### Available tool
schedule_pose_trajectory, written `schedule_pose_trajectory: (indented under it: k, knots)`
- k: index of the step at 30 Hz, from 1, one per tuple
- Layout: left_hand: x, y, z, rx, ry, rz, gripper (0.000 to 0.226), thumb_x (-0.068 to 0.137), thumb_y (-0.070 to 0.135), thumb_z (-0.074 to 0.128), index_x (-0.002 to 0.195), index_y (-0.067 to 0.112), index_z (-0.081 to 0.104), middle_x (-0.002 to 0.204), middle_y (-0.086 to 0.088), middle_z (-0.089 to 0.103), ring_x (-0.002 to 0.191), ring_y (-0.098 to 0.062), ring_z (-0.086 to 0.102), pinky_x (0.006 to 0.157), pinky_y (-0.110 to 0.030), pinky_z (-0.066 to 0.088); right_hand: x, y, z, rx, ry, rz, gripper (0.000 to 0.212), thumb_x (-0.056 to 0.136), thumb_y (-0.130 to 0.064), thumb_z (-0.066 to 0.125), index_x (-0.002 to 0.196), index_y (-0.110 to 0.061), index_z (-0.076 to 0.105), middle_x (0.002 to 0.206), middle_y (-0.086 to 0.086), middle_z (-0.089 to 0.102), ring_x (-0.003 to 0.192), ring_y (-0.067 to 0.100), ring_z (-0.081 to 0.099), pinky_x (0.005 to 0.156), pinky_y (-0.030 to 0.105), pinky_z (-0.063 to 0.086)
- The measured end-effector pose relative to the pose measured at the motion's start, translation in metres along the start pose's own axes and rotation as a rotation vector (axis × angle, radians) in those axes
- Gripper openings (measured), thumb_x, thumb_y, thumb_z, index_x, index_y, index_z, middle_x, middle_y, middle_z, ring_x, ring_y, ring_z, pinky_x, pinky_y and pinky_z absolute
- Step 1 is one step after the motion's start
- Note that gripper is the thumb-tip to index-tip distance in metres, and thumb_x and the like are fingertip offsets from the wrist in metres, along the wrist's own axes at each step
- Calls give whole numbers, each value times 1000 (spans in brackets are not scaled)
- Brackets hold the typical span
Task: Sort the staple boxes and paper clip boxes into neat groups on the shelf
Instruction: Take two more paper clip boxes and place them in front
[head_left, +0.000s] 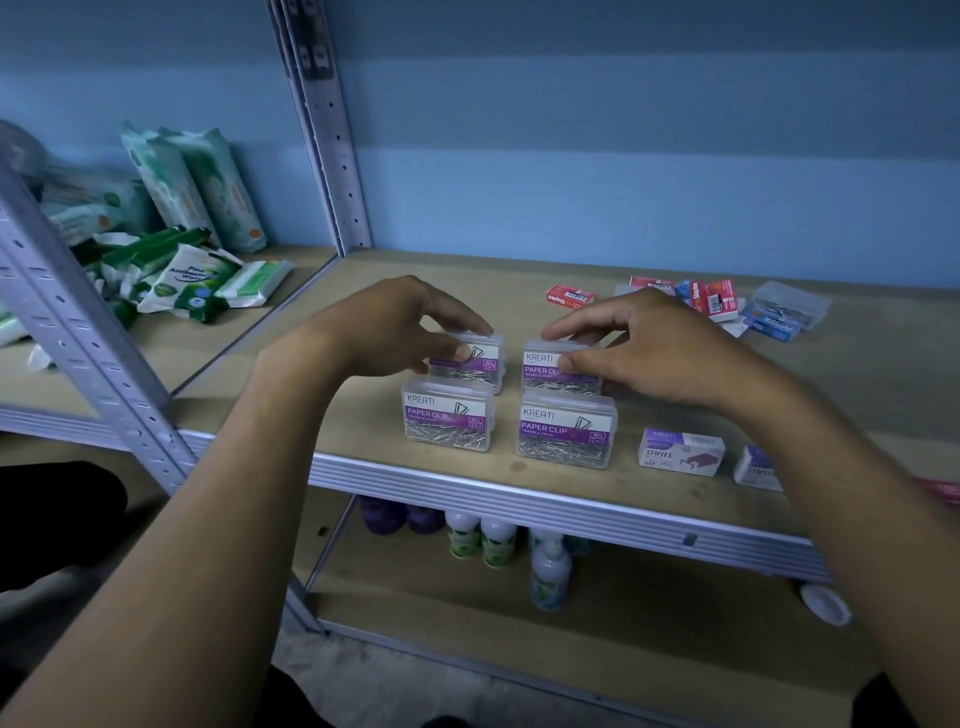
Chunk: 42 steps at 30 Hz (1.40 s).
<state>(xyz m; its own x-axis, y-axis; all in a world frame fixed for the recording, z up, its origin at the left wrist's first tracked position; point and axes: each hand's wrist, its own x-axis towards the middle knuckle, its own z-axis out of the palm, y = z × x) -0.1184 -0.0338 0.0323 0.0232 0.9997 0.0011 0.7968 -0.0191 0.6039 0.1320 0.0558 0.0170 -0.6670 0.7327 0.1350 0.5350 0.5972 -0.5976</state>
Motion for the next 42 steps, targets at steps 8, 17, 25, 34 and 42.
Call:
schedule_pose_trajectory:
  k: [8, 17, 25, 34, 42]
  knots:
    - [-1, -1, 0, 19, -2, -8, 31, 90, 22, 68, 117, 36, 71, 121, 18, 66, 91, -2, 67, 75, -22, 60, -3, 0, -1, 22, -14, 15, 30, 84, -35, 79, 113, -41, 74, 98, -17, 70, 89, -3, 64, 70, 11, 45]
    - [-3, 2, -3, 67, 26, -9, 28, 86, 36, 70, 113, 40, 71, 113, 23, 69, 96, 10, 63, 78, -12, 43, -8, 5, -6, 97, 19, 51, 21, 88, -44, 72, 109, -43, 73, 92, -20, 73, 82, -4, 68, 82, 24, 54]
    - [8, 18, 4, 96, 122, 79, 17, 87, 40, 68, 104, 43, 73, 105, 28, 70, 91, 15, 62, 73, -7, 42, -17, 27, -29, 159, 114, 117, 15, 89, -35, 68, 101, -42, 74, 87, -10, 75, 84, 20, 75, 92, 42, 58]
    - [33, 48, 19, 198, 171, 118, 18, 85, 48, 68, 103, 46, 70, 97, 33, 65, 82, 23, 58, 63, -5, 36, -36, 59, -58, 109, 211, 232, 15, 88, -30, 68, 100, -38, 75, 87, -11, 76, 81, 18, 75, 92, 39, 58]
    - [73, 95, 51, 174, 82, 191, 42, 80, 42, 77, 119, 35, 65, 116, 19, 65, 102, -1, 61, 74, -9, 40, -38, 90, -78, 10, 253, 264, 27, 85, -23, 71, 110, -35, 72, 100, -8, 74, 79, 9, 64, 82, 32, 55]
